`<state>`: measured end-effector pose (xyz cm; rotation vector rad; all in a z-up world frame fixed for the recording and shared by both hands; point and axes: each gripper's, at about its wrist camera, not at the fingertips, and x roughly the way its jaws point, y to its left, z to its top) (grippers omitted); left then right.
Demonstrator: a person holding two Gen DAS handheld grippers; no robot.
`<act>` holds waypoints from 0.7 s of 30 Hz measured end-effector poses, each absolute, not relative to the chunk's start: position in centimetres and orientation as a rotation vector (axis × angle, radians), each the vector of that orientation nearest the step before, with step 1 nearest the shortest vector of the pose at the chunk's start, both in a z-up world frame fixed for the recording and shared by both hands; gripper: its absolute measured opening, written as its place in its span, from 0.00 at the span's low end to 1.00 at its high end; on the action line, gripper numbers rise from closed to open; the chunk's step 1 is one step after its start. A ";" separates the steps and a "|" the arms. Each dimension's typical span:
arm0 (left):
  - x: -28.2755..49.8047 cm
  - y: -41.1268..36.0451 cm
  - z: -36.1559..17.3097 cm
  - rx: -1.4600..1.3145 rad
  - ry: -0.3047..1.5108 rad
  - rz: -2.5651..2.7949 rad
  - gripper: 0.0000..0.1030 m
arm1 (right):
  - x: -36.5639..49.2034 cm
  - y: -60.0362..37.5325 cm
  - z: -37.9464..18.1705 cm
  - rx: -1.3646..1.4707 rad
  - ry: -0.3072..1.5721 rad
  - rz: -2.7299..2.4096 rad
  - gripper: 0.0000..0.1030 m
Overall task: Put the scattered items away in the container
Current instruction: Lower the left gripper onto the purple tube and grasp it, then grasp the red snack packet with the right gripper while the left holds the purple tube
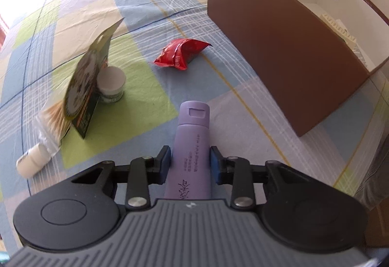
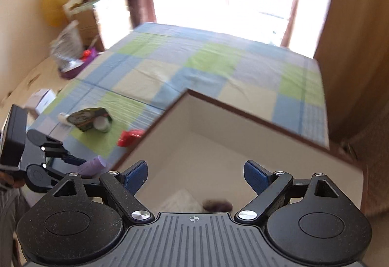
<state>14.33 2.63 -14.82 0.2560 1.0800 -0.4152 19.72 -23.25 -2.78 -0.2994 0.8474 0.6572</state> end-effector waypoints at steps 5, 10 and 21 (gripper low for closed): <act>13.2 4.1 -13.6 0.211 1.084 -0.362 0.28 | 19.9 -19.0 -1.8 -0.479 0.753 0.878 0.89; 12.0 5.5 -12.4 0.166 1.086 -0.309 0.28 | 20.7 -13.7 -3.3 -0.682 0.749 1.080 0.89; 11.8 8.4 -11.0 0.120 1.067 -0.258 0.28 | 23.5 -4.8 -12.9 -1.176 0.873 1.307 0.88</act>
